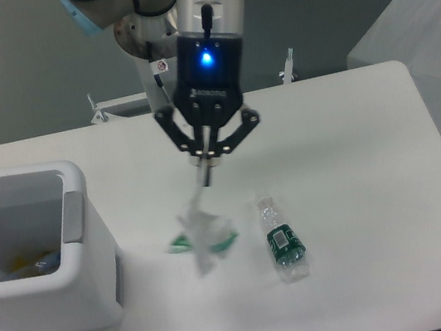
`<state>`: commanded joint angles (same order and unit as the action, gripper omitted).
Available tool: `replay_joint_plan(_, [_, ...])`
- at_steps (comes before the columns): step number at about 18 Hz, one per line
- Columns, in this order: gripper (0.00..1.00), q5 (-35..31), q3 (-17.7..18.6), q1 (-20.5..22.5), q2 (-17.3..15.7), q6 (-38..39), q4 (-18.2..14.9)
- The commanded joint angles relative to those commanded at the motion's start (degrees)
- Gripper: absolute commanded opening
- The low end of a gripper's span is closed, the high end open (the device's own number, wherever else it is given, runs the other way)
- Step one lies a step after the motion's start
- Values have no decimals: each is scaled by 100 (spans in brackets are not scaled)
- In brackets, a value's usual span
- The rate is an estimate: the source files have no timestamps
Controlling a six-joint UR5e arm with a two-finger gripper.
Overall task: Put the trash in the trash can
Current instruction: 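Lift the bag and carry it over the white trash bin, then lower the bag into the bin and open the gripper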
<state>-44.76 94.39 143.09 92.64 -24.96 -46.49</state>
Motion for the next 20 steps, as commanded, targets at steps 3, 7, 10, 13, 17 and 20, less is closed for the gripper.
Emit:
replay_joint_plan(3, [4, 773, 53, -185, 0, 166, -35])
replay_joint_plan(7, [4, 978, 290, -500, -44, 185, -35])
replay_joint_plan(10, [4, 969, 387, -791, 9, 150, -35])
replay_joint_plan(13, [4, 960, 396, -984, 9, 176, -35])
replay_joint_plan(17, [4, 943, 527, -1213, -9, 123, -35])
replay_joint_plan(20, [4, 890, 694, -1380, 70, 71, -18])
